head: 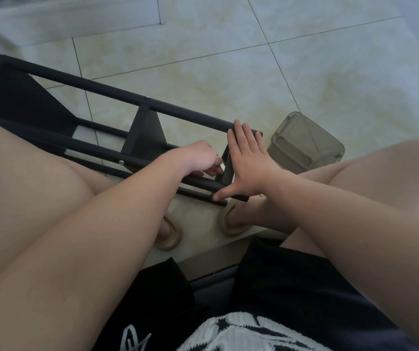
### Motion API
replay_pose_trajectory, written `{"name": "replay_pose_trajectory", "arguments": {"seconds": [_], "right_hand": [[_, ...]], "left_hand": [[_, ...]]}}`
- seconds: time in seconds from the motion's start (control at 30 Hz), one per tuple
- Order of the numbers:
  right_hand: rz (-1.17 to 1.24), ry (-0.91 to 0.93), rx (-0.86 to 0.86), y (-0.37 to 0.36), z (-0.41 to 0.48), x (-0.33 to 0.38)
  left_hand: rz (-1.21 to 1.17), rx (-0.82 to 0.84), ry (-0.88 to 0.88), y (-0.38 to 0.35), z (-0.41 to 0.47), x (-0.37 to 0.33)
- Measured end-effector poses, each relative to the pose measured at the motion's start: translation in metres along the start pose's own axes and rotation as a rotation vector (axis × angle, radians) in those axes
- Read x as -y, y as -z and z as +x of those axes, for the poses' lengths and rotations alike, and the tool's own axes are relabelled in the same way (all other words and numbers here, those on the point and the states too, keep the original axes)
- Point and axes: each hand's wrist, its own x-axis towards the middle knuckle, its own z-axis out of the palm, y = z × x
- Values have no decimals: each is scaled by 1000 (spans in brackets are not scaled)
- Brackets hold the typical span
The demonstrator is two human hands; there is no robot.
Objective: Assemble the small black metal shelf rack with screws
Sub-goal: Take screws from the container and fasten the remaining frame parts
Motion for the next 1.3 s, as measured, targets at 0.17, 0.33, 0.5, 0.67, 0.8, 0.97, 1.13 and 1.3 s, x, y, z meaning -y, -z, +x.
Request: {"name": "replay_pose_trajectory", "arguments": {"seconds": [0.17,0.33,0.5,0.67,0.8,0.97,1.13,1.3], "right_hand": [[-2,1,3,0,0,0],[-11,1,7,1,0,-1],[-20,2,6,1,-1,1],[-16,2,11,2,-1,1],[-13,0,11,2,-1,1],[-12,-3,13,1,0,1],[-14,-5,4,1,0,1],[-11,-3,0,0,0,2]], "left_hand": [[63,4,-24,1,1,2],[111,30,-68,3,2,5],[135,62,-82,7,0,7],[186,72,-87,8,-1,6],[247,80,-108,10,-2,6],[324,77,-127,11,-5,7],[412,81,-136,11,-7,6],[446,79,-137,12,-10,5]]}}
